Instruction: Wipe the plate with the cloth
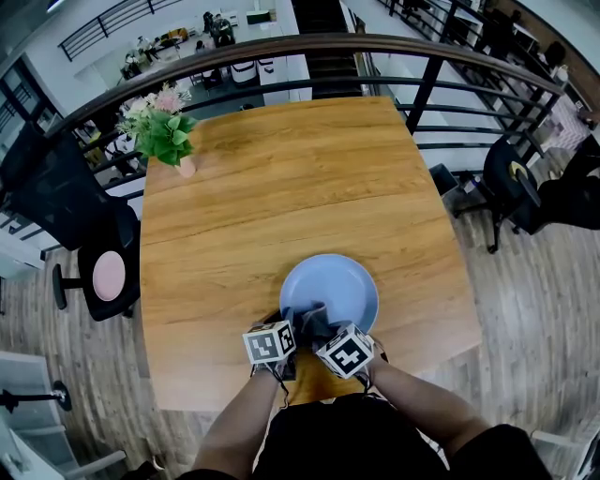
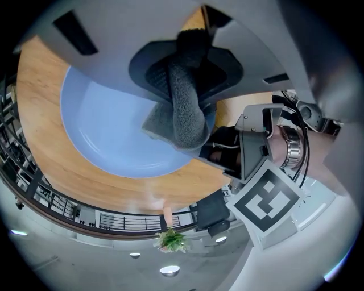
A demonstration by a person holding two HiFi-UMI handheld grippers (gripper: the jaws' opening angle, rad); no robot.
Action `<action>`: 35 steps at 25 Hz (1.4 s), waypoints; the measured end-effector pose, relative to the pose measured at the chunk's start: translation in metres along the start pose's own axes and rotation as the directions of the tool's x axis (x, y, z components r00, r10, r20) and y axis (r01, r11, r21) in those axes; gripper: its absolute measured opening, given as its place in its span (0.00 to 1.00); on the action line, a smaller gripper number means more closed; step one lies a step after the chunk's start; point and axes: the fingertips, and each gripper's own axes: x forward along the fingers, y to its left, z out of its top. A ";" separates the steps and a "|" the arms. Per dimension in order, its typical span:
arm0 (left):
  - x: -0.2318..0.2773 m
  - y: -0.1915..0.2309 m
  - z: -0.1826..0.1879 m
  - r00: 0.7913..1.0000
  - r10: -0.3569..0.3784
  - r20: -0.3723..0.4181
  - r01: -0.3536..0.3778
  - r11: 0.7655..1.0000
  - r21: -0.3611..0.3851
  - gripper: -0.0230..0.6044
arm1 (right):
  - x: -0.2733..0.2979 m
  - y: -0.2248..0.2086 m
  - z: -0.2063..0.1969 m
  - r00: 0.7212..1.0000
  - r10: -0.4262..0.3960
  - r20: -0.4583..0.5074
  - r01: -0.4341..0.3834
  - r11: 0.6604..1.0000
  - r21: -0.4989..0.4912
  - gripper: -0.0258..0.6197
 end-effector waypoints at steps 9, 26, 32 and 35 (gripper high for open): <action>0.001 -0.001 -0.001 1.000 -0.003 0.001 0.003 1.000 0.003 0.13 | -0.013 -0.029 -0.024 0.996 -0.077 -0.054 0.073 0.994 -0.078 0.15; 0.003 -0.002 -0.002 1.000 -0.010 0.003 0.010 1.000 0.006 0.14 | -0.031 -0.102 -0.030 0.966 -0.240 -0.090 0.224 0.962 -0.158 0.15; 0.003 -0.002 -0.003 1.000 -0.012 0.005 0.012 1.000 0.007 0.14 | -0.031 -0.124 -0.023 0.958 -0.275 -0.087 0.260 0.954 -0.150 0.15; 0.003 0.000 -0.003 1.000 -0.008 0.004 0.008 1.000 0.006 0.14 | -0.031 -0.135 -0.016 0.955 -0.289 -0.073 0.279 0.952 -0.127 0.15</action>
